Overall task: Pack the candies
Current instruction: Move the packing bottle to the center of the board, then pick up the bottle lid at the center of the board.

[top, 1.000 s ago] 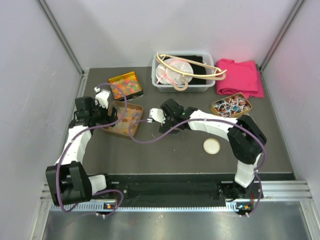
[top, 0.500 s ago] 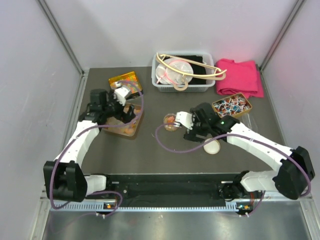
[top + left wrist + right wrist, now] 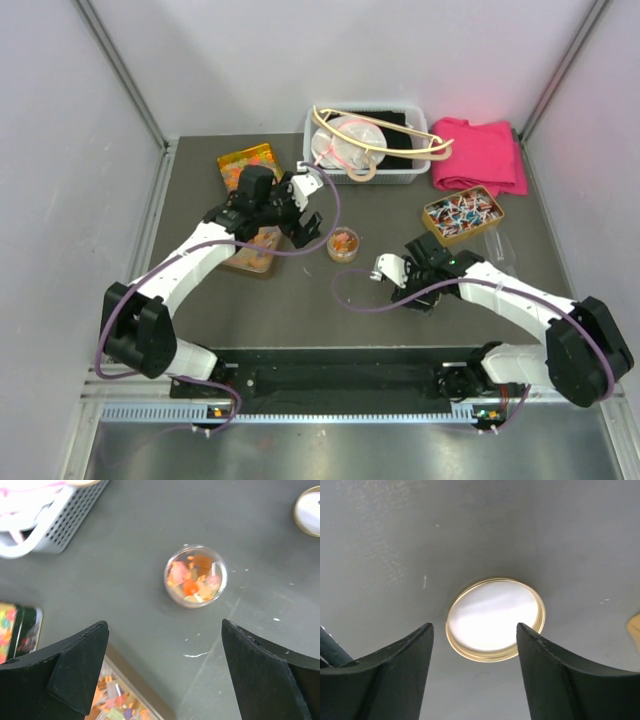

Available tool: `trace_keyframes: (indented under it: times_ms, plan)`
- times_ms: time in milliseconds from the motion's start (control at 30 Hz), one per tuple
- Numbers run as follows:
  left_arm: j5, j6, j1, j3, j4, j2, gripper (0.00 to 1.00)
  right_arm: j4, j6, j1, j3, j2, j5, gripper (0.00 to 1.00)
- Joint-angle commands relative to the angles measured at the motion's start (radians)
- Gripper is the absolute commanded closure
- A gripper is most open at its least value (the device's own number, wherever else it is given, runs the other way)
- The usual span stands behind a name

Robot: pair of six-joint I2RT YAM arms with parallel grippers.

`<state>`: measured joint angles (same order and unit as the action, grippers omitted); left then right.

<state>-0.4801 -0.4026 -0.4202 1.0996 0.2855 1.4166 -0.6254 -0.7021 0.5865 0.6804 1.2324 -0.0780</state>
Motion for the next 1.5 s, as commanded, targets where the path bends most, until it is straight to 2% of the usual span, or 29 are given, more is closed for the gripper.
trace_keyframes:
  times_ms: [0, 233, 267, 333, 367, 433, 467, 567, 700, 900, 1033, 1133, 1167, 1300, 1467]
  plan:
    - [0.015, -0.008, -0.012, 0.011, -0.058, -0.024, 0.01, 0.061, 0.021, -0.007, -0.031, 0.01, -0.032, 0.35]
    - [0.021, -0.005, -0.012, -0.033, -0.086, -0.054, 0.01, 0.108, 0.044, -0.005, -0.039, 0.102, 0.012, 0.53]
    - [0.023, -0.005, -0.012, -0.035, -0.086, -0.054, 0.01, 0.11, 0.047, -0.005, -0.039, 0.105, 0.014, 0.61]
    - [0.026, -0.005, -0.012, -0.034, -0.088, -0.057, 0.01, 0.11, 0.05, -0.005, -0.041, 0.11, 0.011, 0.67]
    - [0.026, -0.007, -0.012, -0.032, -0.092, -0.058, 0.01, 0.108, 0.052, -0.004, -0.042, 0.111, 0.011, 0.77]
    - [0.029, -0.007, -0.012, -0.03, -0.095, -0.058, 0.01, 0.105, 0.053, -0.005, -0.042, 0.11, 0.018, 0.9]
    - [0.029, -0.007, -0.011, -0.029, -0.097, -0.058, 0.01, 0.104, 0.053, -0.004, -0.042, 0.107, 0.021, 1.0]
    - [0.04, -0.01, -0.012, -0.03, -0.101, -0.058, 0.01, 0.055, 0.05, -0.005, -0.024, 0.062, -0.002, 1.0]
    - [0.072, -0.013, -0.011, -0.027, -0.098, -0.059, 0.01, -0.068, 0.059, -0.005, 0.079, -0.039, -0.113, 1.0]
    - [0.049, -0.008, 0.0, -0.03, -0.111, -0.059, 0.01, -0.227, 0.084, -0.007, 0.235, -0.087, -0.432, 1.0]
    - [-0.053, -0.025, 0.001, -0.037, -0.088, -0.054, 0.01, -0.304, 0.076, -0.036, 0.327, -0.054, -0.606, 1.0]
    - [-0.205, -0.079, 0.001, -0.033, -0.063, -0.048, 0.01, -0.43, 0.03, -0.08, 0.444, -0.007, -0.767, 1.0]
    - [-0.286, -0.138, 0.001, -0.03, -0.034, -0.044, 0.01, -0.463, 0.015, -0.094, 0.477, 0.008, -0.807, 1.0]
    - [-0.434, -0.247, 0.001, -0.023, 0.021, -0.047, 0.01, -0.647, -0.103, -0.157, 0.658, 0.117, -1.023, 1.0]
    - [-0.557, -0.385, -0.003, 0.008, 0.078, -0.039, 0.01, -0.838, -0.218, -0.178, 0.76, 0.232, -1.105, 1.0]
